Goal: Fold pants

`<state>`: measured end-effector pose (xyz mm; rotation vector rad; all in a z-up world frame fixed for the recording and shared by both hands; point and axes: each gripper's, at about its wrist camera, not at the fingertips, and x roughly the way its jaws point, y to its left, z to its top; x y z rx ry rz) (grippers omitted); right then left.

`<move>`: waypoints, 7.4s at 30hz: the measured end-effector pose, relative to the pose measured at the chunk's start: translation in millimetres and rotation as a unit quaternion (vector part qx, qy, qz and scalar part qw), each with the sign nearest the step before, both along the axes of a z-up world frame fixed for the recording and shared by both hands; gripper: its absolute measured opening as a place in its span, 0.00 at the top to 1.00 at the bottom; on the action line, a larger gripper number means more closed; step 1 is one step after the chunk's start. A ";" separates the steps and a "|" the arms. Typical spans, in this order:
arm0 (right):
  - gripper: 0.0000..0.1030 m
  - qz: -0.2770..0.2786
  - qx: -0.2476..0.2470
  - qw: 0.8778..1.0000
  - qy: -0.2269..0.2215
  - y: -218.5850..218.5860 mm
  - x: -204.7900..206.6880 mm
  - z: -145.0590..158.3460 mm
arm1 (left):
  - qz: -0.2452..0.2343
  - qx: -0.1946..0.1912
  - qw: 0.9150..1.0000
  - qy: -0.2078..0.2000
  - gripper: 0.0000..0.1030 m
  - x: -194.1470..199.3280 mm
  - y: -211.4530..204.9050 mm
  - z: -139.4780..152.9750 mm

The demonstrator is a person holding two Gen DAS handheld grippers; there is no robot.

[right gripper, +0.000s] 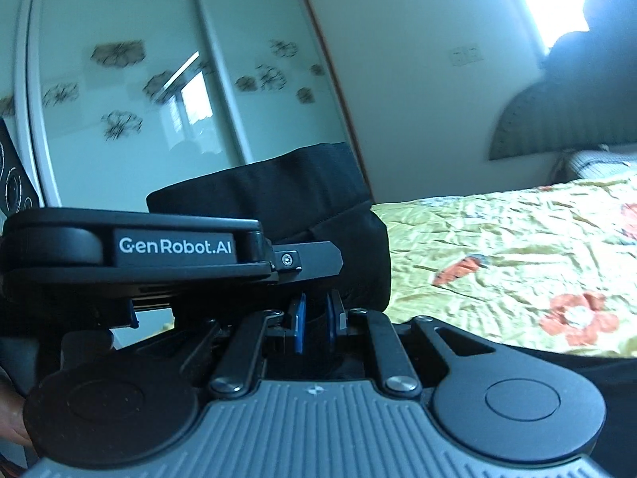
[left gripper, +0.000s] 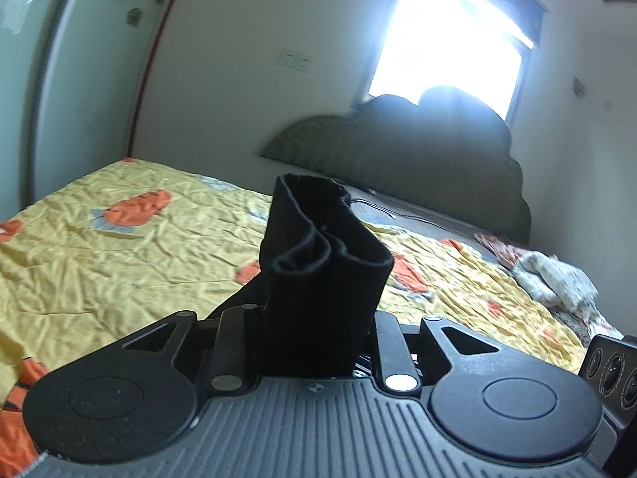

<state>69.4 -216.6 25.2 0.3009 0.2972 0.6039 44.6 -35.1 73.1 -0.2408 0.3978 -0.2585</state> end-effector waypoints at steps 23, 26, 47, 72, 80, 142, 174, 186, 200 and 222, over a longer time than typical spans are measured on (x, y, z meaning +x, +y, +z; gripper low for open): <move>0.89 -0.115 0.041 0.992 0.046 -95.9 -19.9 -40.7 | -0.100 0.066 0.993 -0.006 0.67 11.5 -130.5 -36.8; 0.89 -0.128 0.044 0.989 0.055 -106.2 -21.2 -48.6 | -0.110 0.078 0.991 -0.007 0.67 12.5 -146.5 -44.7; 0.89 -0.146 0.098 0.978 0.115 -153.3 -10.7 -90.7 | -0.131 0.082 0.988 0.022 0.65 30.3 -190.7 -79.0; 0.70 -0.304 0.027 0.941 0.148 -224.0 -72.7 -91.0 | -0.251 -0.006 0.966 0.066 0.41 14.9 -188.6 -84.7; 0.70 -0.192 0.049 0.970 0.137 -200.8 -11.9 -68.6 | -0.113 -0.003 0.988 0.104 0.35 59.7 -106.1 -66.0; 0.39 -0.168 -0.083 0.973 0.136 -150.6 -49.0 -68.5 | -0.067 0.159 0.979 0.112 0.11 19.9 -52.4 -82.7; 0.66 0.054 0.104 0.955 0.272 -196.6 52.0 -116.0 | -0.199 -0.162 0.931 0.260 0.26 120.6 10.5 -131.5; 0.73 0.033 0.031 0.980 0.194 -162.1 35.6 -68.4 | -0.158 -0.090 0.963 0.199 0.82 104.7 18.0 -102.5; 0.73 0.027 -0.012 0.990 0.141 -93.6 154.1 -40.9 | -0.075 -0.030 0.988 0.133 0.82 194.3 61.8 -68.3; 0.32 -0.098 -0.125 0.983 0.092 -91.2 75.1 -58.8 | 0.047 0.072 0.983 0.160 0.22 142.3 72.9 -92.2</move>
